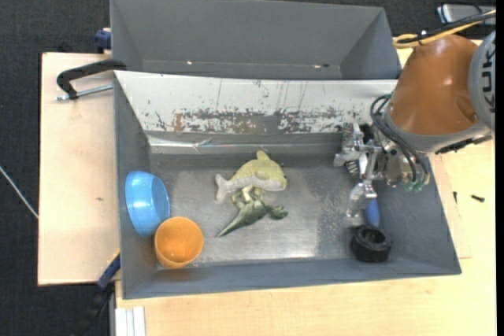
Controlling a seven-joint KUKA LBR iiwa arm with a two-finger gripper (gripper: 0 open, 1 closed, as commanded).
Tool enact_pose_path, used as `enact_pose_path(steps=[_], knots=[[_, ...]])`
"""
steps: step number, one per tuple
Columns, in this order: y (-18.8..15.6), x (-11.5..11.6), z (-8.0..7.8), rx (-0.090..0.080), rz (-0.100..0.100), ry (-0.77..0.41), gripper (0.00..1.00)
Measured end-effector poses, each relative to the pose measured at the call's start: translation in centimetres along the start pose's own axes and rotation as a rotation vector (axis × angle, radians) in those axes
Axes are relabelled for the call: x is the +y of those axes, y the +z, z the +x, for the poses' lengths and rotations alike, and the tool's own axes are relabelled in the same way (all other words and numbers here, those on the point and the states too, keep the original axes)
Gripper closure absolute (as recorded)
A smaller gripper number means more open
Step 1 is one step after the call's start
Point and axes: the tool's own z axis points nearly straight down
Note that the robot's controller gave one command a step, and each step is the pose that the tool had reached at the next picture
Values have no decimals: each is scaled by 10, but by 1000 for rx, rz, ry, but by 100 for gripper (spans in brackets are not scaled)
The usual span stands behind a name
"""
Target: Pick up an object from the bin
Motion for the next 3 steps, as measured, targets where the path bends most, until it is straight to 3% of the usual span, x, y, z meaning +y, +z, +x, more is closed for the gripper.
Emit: enact_pose_path(steps=[1, 2, 3], knots=[[33, 69, -55, -8, -3, -90, 0], [68, 132, -60, -8, 2, -172, 0], [65, 131, -64, -23, 0, -166, 100]])
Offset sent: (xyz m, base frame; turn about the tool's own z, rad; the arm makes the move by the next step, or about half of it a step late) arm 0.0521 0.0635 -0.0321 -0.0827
